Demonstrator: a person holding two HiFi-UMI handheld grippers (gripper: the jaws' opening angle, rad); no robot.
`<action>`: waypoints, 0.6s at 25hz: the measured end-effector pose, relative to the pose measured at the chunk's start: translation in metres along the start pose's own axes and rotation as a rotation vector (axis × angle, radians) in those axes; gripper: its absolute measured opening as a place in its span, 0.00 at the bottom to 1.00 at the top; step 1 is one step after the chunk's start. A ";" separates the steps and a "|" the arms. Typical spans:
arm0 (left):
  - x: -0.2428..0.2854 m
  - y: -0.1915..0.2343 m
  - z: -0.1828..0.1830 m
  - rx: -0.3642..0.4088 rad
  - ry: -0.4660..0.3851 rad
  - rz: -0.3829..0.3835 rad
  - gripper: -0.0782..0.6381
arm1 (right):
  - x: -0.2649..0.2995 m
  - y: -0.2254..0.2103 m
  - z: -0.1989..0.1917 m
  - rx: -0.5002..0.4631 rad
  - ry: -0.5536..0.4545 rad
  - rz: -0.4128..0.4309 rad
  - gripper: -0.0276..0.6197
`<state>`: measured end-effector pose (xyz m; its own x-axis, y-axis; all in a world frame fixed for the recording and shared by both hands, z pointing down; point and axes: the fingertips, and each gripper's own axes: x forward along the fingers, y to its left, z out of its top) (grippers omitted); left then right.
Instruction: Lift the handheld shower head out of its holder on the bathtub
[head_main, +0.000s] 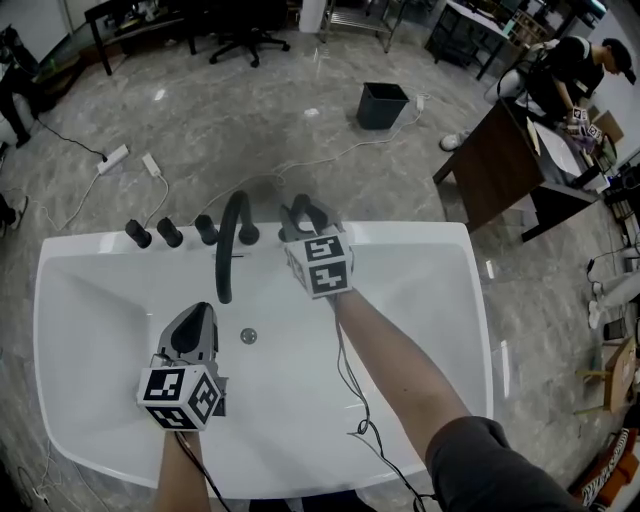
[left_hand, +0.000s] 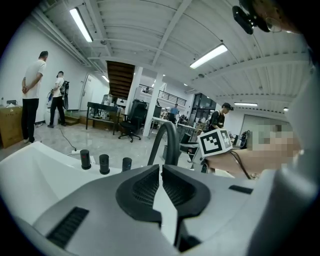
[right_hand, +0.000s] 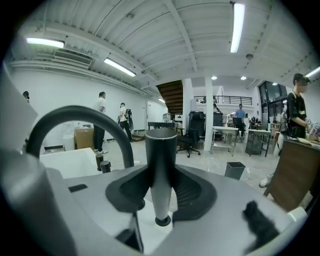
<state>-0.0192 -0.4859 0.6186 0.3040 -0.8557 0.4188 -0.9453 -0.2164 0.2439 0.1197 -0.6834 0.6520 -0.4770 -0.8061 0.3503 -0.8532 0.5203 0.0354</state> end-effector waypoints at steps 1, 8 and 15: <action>-0.004 -0.002 0.001 0.002 0.001 -0.005 0.15 | -0.007 0.000 0.006 -0.001 -0.006 -0.004 0.26; -0.036 -0.019 0.016 -0.014 -0.010 -0.047 0.15 | -0.052 0.007 0.041 0.012 -0.021 -0.034 0.26; -0.061 -0.044 0.017 0.016 0.013 -0.107 0.15 | -0.094 0.012 0.060 0.061 -0.040 -0.065 0.26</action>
<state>0.0014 -0.4318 0.5675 0.4050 -0.8210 0.4024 -0.9090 -0.3143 0.2737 0.1414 -0.6186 0.5631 -0.4269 -0.8490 0.3114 -0.8934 0.4492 -0.0001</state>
